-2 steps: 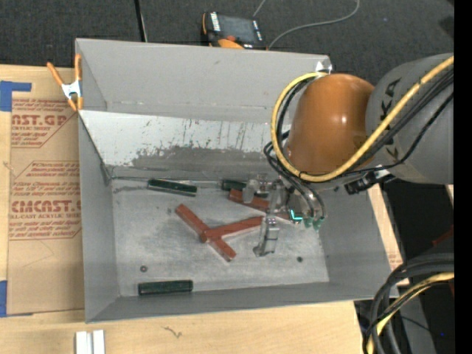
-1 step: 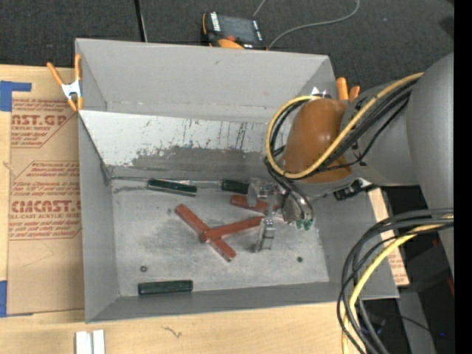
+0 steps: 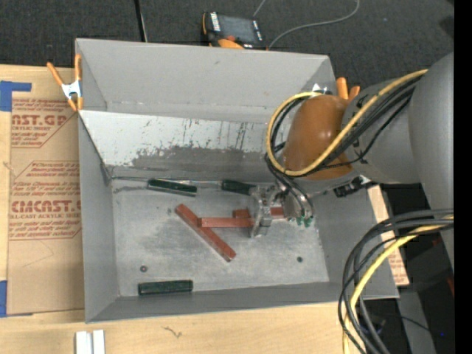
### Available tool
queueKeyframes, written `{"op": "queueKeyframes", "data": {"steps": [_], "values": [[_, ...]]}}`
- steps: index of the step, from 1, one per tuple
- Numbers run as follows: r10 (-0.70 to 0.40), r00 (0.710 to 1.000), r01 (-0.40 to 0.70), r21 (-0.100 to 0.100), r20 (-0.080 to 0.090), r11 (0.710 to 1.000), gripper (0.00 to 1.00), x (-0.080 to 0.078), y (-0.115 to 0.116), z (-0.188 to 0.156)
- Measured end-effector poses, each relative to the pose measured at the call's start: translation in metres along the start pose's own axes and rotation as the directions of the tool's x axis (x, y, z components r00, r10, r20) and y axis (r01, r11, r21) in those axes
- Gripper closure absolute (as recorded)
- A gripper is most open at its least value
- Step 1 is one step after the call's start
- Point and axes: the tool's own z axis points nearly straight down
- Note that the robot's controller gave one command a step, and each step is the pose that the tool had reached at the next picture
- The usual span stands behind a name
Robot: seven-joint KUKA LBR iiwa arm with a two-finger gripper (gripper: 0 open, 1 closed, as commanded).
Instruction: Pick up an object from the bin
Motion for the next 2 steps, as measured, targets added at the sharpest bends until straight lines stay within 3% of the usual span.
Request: {"op": "queueKeyframes", "data": {"steps": [1,2], "values": [[0.023,1.000,-0.023,0.000,0.008,1.000,1.00,0.052,0.010,-0.002],[-0.030,1.000,0.030,-0.002,-0.001,1.000,1.00,0.031,0.086,-0.132]]}}
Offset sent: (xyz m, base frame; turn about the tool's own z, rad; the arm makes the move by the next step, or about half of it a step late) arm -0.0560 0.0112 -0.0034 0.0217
